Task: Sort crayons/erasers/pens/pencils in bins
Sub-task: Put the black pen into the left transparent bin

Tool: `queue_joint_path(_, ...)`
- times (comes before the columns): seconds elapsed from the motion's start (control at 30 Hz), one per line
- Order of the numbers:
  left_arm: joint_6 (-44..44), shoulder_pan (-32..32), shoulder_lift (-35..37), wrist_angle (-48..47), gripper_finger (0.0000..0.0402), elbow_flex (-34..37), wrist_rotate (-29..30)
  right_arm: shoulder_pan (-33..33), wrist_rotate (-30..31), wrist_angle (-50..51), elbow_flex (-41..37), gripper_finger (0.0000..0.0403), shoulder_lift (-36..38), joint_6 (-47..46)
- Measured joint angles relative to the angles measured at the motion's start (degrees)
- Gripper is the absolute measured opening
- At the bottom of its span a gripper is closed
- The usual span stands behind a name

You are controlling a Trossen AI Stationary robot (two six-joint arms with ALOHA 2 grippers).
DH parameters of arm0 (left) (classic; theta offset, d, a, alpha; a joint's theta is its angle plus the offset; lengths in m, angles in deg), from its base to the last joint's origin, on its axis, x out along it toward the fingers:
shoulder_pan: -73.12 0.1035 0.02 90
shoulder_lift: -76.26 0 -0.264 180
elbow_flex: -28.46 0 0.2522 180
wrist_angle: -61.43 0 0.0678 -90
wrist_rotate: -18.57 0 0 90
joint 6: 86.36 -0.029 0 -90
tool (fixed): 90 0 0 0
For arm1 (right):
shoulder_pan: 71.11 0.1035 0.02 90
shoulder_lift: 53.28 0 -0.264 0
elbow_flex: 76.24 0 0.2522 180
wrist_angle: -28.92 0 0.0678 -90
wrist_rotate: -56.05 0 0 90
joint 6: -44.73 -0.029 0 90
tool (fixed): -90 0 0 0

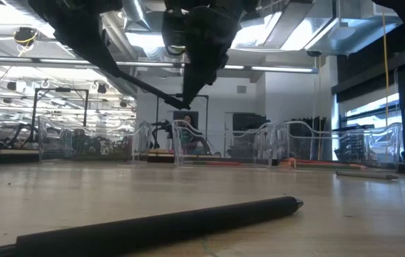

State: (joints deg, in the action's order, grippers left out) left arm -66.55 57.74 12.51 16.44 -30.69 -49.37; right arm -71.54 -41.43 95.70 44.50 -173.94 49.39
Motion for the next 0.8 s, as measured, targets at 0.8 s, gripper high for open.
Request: queue_joint_path(0.8, 3.92, 25.43, 12.62, -24.49, 0.001, 0.0, 16.0, -2.99, 0.33, 4.48, 0.11, 0.0163, 5.49, -1.17)
